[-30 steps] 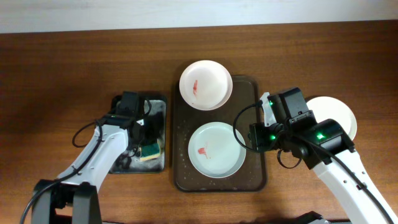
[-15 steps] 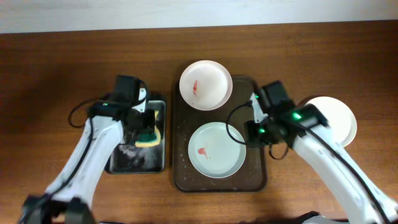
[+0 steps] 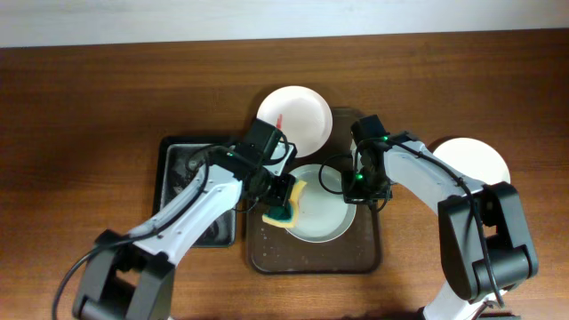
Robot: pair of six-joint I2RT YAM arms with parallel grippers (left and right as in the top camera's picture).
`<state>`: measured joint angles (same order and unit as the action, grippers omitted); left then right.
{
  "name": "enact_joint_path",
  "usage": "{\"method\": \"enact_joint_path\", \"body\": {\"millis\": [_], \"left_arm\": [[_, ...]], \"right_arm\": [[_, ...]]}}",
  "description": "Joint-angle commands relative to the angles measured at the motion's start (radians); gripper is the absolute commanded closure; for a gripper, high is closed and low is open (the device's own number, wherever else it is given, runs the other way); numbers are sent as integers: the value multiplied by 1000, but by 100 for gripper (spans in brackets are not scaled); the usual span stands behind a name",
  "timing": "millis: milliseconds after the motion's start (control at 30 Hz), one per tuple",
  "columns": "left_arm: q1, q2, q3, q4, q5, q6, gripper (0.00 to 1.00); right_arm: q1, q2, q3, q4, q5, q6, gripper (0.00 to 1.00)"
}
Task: Clean dirty plates on tray and stack at the side
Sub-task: 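Scrub the pale green plate with the sponge while the right gripper holds its rim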
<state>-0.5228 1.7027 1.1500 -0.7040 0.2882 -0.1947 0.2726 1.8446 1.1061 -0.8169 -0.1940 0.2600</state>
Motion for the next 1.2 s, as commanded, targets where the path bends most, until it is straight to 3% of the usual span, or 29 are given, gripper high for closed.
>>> {"method": "enact_joint_path", "body": {"millis": [0,167,233,300,400,533,567,633,733,900,1067,1167], "left_arm": [[-34,99,8,109,12,-104,100],[-130,267,8,377,2,-108,100],[-126,305,8,320,-135,-140,100],[-121,305,10,185,-426,-154,100],[-121,305,10,47,-705,-157,100],[-121,272,18,-4,-742,-157,100],[-121,262,20,11,-664,-156,100],[-121,261,19,136,-156,-156,100],[-137,261,19,283,236,-157,100],[-177,261,17,314,238,-157,100],[-56,261,17,58,-425,-157,100],[-50,258,47,3,-609,-157,100]], "right_arm": [[1,14,-26,24,-2,6,96],[2,14,-26,14,-1,-21,96],[2,14,-26,3,-1,-32,96],[2,14,-26,-6,10,-47,96],[1,14,-26,-5,11,-46,96],[1,14,-26,-13,11,-43,96],[1,14,-26,-13,11,-43,96],[1,14,-26,-13,11,-43,96],[1,14,-26,-13,10,-43,96],[1,14,-26,-13,10,-43,96],[1,14,-26,-16,10,-43,96],[1,14,-26,-21,11,-43,96]]}}
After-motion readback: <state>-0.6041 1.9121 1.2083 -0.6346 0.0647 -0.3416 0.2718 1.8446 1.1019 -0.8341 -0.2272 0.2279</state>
